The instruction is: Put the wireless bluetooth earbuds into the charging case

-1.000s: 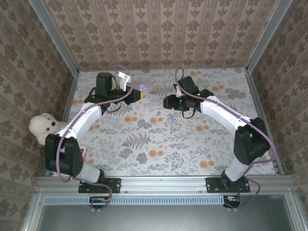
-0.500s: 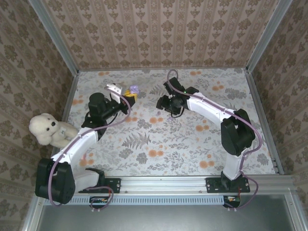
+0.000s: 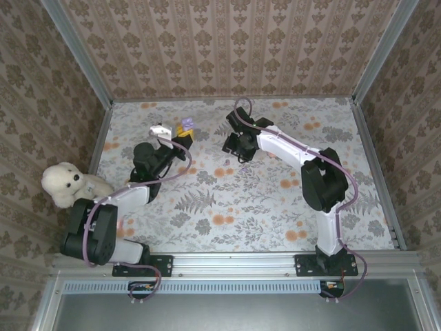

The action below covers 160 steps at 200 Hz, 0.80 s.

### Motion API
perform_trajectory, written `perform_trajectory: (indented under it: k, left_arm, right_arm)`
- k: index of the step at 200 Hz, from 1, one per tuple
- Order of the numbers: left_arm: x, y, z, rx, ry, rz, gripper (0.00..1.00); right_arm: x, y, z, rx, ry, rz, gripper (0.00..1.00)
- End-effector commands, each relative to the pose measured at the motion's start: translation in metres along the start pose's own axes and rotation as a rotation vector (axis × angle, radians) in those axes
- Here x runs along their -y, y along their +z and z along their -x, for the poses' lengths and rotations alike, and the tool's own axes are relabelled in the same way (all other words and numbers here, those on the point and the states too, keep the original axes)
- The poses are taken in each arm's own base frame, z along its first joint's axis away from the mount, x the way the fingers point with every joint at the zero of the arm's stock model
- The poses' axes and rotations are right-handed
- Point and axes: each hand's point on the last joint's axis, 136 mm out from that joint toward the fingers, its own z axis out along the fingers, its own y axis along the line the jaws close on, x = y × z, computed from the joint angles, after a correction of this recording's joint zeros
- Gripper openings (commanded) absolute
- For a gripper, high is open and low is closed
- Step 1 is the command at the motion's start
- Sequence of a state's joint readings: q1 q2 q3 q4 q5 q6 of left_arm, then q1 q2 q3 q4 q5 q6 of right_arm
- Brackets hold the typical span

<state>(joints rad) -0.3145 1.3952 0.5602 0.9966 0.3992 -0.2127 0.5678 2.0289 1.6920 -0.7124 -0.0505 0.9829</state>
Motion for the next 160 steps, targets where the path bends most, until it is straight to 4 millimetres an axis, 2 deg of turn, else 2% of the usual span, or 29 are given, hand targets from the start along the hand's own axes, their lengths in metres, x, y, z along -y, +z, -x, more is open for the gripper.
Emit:
perform_trajectory:
  k: [1, 36, 65, 160]
  left_arm:
    - [0.013, 0.002, 0.027, 0.139, -0.004, -0.073, 0.0]
    - [0.023, 0.008, 0.024, 0.147, -0.021, -0.164, 0.0]
    - [0.029, 0.008, 0.025, 0.146, 0.002, -0.195, 0.0]
    - [0.031, 0.004, 0.037, 0.174, 0.013, -0.189, 0.0]
  right_arm:
    - [0.01, 0.005, -0.003, 0.003, 0.043, -0.085, 0.56]
    - [0.013, 0.011, -0.005, 0.01, 0.057, -0.151, 0.55]
    - [0.014, 0.024, -0.008, -0.002, 0.08, -0.18, 0.55]
    - [0.011, 0.055, -0.009, -0.023, 0.111, -0.238, 0.53]
